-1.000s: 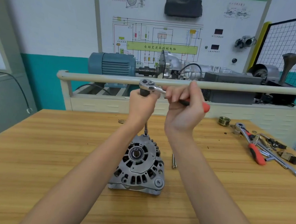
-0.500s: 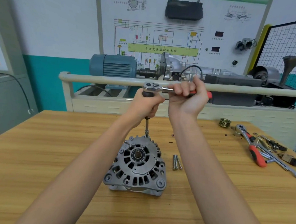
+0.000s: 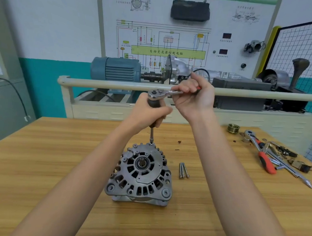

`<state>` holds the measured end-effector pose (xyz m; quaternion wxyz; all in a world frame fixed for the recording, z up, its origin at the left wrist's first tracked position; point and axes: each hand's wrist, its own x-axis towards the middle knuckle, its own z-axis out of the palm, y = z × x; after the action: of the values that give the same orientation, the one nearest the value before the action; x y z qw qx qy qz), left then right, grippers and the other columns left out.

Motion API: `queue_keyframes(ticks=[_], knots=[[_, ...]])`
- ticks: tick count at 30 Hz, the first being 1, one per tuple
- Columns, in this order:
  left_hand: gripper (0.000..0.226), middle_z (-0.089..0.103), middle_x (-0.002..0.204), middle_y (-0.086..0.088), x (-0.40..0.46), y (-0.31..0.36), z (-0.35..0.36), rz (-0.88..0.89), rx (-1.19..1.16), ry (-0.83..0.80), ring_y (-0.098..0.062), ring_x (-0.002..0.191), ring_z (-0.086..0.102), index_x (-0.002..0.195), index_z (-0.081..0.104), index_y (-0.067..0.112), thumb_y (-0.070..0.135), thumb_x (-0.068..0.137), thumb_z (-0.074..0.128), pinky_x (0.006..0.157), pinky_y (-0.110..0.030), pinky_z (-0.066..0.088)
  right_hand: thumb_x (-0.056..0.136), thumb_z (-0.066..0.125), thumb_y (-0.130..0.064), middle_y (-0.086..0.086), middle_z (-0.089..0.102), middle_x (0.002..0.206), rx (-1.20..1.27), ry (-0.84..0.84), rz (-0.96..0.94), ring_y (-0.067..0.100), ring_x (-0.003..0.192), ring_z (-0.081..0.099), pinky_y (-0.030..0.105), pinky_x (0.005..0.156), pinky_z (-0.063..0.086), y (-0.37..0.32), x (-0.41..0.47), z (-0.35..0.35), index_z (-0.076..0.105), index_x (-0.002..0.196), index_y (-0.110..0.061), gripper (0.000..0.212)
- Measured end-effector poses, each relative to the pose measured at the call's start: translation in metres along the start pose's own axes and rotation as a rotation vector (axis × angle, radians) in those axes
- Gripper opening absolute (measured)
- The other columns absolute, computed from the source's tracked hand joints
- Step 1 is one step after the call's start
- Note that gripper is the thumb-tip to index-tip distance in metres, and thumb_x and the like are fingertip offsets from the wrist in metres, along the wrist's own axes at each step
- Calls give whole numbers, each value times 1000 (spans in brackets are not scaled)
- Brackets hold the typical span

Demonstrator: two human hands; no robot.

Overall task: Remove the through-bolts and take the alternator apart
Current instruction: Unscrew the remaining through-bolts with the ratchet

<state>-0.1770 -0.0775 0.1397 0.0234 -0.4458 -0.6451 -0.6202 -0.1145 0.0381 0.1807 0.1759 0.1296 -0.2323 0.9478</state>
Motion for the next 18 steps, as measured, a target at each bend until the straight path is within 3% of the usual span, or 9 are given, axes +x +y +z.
queue_keyframes(ticks=[2,4,9,14,16,18], knots=[[29,48,41,-10,1,4,2,-8,2,-152,-21,35,42,48,54,14,10,75,65,46,-21,39,97,38,-15,-6,31,36,81,8,116,11,29,34,20,38,42,-7,10,-2,36,43,-15,55],[36,41,40,-6,2,5,9,-55,-89,-155,-17,33,33,45,49,16,9,77,64,41,-19,31,97,40,-14,-7,31,35,145,22,116,10,27,32,17,35,37,-8,12,-4,35,45,-15,52],[38,33,37,0,3,1,18,-121,-171,35,-12,32,22,42,41,17,8,74,58,40,-16,20,96,40,-13,-6,29,38,134,81,-250,11,31,31,21,42,41,10,-11,-10,38,42,-18,54],[32,34,45,-2,9,-1,27,-165,-101,427,-15,46,25,54,43,9,-1,81,56,46,-25,20,96,40,-11,2,43,47,-215,-81,-641,20,50,49,35,69,53,44,-49,-14,41,58,-12,38],[23,32,48,-2,10,-2,30,-139,-72,470,-14,51,24,58,45,6,-3,79,50,45,-24,19,93,39,-9,2,47,50,-341,-144,-758,22,54,52,38,74,52,52,-54,-15,42,63,-12,30],[24,34,45,1,8,-2,29,-126,-83,429,-11,47,25,57,46,6,-3,79,51,43,-22,21,92,40,-8,2,45,48,-341,-143,-752,22,51,51,37,70,52,49,-52,-12,41,60,-12,33]])
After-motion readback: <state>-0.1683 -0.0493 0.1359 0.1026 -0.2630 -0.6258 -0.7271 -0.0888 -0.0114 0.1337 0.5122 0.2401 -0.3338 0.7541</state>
